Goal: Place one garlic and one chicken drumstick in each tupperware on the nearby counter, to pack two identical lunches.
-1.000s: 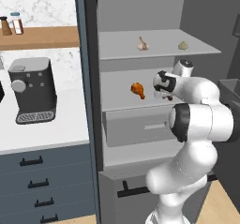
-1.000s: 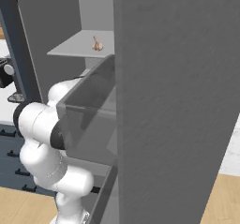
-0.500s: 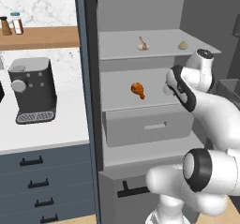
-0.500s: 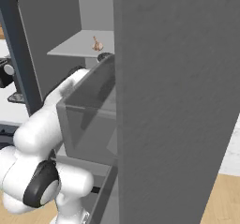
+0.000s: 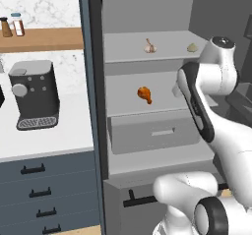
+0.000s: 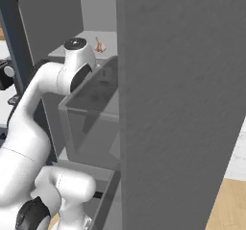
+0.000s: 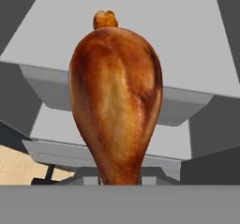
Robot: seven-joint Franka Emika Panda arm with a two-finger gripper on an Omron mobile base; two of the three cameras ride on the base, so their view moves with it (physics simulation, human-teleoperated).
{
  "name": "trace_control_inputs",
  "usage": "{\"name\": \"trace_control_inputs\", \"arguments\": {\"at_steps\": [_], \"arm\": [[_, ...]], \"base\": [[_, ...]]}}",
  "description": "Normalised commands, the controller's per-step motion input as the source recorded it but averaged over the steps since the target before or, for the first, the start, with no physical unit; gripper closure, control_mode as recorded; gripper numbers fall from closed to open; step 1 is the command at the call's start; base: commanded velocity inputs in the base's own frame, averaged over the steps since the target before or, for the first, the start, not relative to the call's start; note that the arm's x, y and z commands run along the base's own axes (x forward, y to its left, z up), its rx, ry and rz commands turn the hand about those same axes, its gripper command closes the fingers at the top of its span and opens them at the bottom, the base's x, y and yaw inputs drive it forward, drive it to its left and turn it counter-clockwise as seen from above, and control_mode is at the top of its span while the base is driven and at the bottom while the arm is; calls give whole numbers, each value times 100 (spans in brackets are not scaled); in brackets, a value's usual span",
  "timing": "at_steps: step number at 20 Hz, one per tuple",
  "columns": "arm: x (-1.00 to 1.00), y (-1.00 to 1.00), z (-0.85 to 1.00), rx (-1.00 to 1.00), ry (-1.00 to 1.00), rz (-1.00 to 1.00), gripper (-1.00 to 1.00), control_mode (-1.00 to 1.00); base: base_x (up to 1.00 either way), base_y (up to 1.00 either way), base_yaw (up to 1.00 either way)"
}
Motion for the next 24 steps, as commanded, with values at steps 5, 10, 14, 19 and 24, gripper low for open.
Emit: {"name": "trace_control_inputs", "arguments": {"at_steps": [5,10,14,19,24], "arm": [[-83,21,48,-1,-2,0,100,-100],[-100,8,0,0,-4,0,100,-100],[-77,1,0,0,0,0,100,-100],[-10,0,0,0,0,0,100,-100],[-1,0,0,0,0,0,100,100]], "base": [[0,0,0],[0,0,0],[0,0,0],[0,0,0],[-10,4,0]]}}
